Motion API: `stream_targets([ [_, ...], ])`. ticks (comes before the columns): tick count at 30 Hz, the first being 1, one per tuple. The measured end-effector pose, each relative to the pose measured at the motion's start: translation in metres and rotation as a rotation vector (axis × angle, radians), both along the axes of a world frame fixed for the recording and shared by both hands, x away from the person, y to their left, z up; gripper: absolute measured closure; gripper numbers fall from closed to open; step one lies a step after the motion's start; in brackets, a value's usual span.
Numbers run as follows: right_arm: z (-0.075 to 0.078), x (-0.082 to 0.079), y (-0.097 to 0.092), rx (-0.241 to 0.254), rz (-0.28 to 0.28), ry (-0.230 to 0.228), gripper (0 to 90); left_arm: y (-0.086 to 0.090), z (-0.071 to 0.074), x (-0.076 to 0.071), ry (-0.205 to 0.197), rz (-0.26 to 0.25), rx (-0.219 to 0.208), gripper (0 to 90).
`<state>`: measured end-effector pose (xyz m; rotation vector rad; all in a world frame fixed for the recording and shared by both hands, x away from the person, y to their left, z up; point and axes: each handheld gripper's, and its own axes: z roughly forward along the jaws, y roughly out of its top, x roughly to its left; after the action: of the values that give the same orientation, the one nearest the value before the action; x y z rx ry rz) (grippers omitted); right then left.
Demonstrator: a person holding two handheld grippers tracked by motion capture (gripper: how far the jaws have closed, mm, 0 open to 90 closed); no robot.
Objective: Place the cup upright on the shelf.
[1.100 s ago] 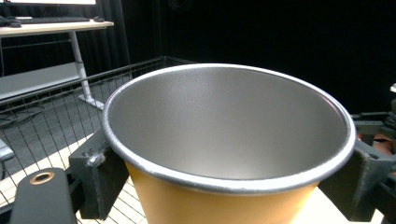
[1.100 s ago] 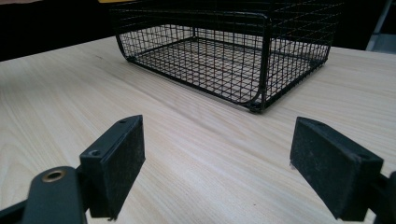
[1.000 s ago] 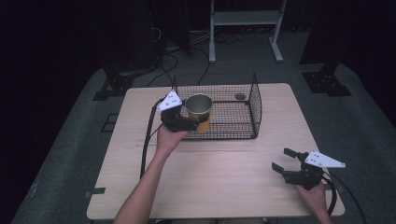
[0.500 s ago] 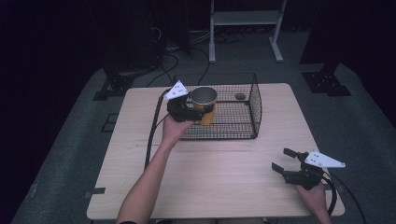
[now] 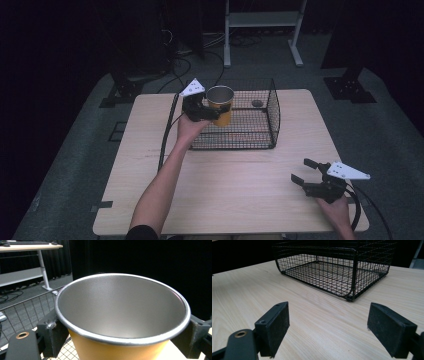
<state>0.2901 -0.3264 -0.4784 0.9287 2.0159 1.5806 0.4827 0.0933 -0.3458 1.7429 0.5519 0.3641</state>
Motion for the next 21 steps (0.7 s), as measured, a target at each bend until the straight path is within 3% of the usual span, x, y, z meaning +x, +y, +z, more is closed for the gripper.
stream_targets([
  [5, 0.000, 0.000, 0.000, 0.000, 0.001, -0.002, 16.8, -0.003, 0.001, 0.012, 0.017, -0.003, 0.023, 13.2],
  [14, 0.000, 0.000, 0.000, 0.002, 0.002, -0.002, 16.8, -0.011, -0.004, 0.020, 0.003, 0.004, 0.037, 13.2],
  [21, 0.000, 0.000, 0.000, 0.004, 0.003, -0.003, 16.8, -0.013, -0.011, 0.030, 0.038, 0.003, 0.050, 13.3],
])
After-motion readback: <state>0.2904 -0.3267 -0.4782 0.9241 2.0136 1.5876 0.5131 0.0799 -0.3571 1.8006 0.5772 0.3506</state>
